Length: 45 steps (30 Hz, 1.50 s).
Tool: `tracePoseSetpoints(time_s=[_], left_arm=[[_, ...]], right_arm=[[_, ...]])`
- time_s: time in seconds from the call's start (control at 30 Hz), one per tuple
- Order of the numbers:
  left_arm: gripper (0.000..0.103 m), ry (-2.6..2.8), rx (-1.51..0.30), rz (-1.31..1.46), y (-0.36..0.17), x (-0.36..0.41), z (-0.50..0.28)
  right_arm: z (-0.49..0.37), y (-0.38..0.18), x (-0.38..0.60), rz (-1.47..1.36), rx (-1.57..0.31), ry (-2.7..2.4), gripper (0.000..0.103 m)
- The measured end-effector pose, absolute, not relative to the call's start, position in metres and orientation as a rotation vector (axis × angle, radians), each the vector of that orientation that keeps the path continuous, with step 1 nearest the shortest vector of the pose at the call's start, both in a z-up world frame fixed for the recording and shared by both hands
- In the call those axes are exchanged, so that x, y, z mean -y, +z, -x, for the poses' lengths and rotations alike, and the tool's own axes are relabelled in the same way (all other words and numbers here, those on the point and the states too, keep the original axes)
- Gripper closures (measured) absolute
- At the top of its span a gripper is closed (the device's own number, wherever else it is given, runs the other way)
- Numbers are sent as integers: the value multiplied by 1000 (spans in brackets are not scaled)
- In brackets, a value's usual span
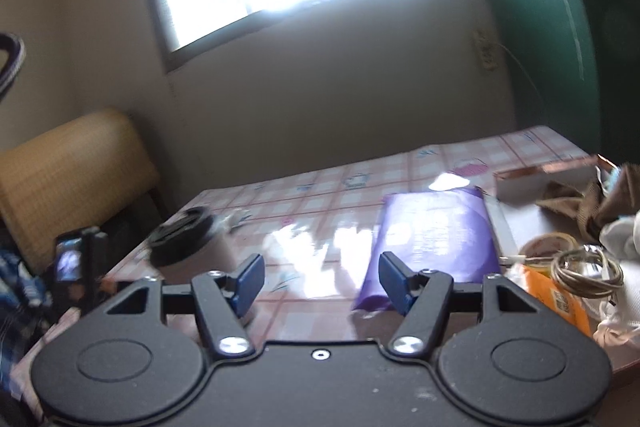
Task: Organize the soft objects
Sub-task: 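Move both grippers back toward the pink sock and white cloth on the table, then grasp the pink sock with the left gripper while the right grasps the white cloth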
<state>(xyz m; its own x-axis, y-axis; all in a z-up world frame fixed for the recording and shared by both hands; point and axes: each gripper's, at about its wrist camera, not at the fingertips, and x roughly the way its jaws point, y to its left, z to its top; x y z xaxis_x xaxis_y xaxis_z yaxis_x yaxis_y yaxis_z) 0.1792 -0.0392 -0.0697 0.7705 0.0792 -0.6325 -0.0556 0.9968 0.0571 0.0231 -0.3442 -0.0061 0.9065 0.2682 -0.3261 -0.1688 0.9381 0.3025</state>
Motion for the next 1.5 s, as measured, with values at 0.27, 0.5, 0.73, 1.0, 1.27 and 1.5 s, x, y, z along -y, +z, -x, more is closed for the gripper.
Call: tracePoseSetpoints(time_s=[0.27,0.5,0.73,1.0,1.27,1.5], left_arm=[[0,73,-688,-36,-70,40,-179],[0,74,-688,-36,-69,40,-179],[0,75,-688,-36,-69,40,-180],[0,76,-688,-36,-68,41,-179],[0,58,-701,-44,-67,40,-180],[0,44,-668,-84,-46,18,-145]], right_arm=[[2,31,309,-228,-351,293,27],[17,58,281,-192,-329,318,27],[17,66,263,-156,-325,352,26],[-10,74,229,-139,-362,364,26],[-26,87,205,-147,-358,376,26],[-35,92,189,-115,-370,369,26]])
